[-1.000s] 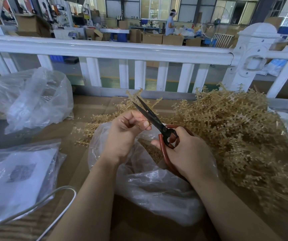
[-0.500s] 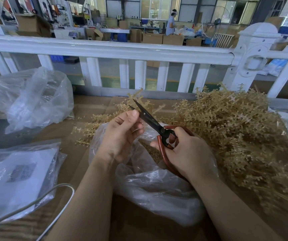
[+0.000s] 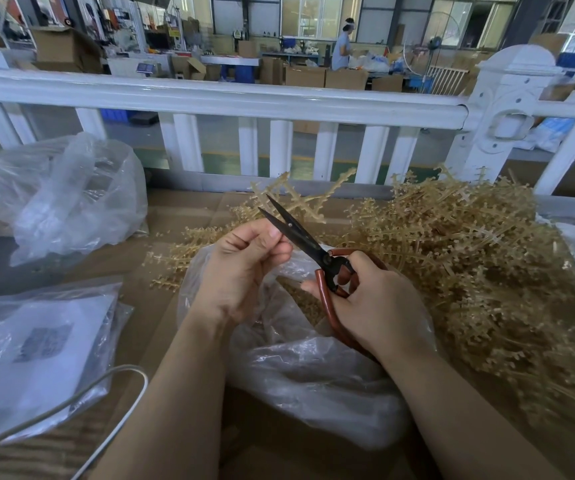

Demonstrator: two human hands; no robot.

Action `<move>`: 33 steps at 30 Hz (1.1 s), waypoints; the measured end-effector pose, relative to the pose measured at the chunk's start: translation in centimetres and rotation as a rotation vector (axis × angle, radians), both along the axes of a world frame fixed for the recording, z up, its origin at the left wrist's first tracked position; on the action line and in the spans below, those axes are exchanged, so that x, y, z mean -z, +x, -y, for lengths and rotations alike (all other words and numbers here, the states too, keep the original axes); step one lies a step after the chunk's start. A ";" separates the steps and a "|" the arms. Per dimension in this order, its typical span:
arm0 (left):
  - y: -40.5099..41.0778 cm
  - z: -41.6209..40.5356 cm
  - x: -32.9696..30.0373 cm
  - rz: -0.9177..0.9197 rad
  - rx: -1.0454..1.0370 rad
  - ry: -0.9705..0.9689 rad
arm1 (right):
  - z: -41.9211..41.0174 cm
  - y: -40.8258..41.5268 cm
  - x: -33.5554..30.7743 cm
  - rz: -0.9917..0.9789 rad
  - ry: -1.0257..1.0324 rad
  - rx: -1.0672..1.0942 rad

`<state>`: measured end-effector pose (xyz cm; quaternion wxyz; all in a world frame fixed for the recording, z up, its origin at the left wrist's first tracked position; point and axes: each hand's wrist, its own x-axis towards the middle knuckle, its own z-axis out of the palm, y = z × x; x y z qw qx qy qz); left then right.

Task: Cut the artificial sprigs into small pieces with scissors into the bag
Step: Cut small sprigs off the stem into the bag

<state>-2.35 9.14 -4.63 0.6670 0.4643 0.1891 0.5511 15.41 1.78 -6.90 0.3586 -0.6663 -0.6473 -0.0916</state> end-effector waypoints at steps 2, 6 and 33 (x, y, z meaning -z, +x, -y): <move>0.1 -0.1 0.1 -0.009 -0.034 0.016 | -0.1 0.0 0.0 -0.001 0.007 0.021; 0.1 -0.1 0.1 -0.049 -0.068 0.059 | -0.3 0.0 0.2 0.001 -0.006 0.043; 0.2 -0.2 0.3 -0.032 -0.077 0.047 | 0.3 -0.4 -0.7 -0.014 -0.036 0.004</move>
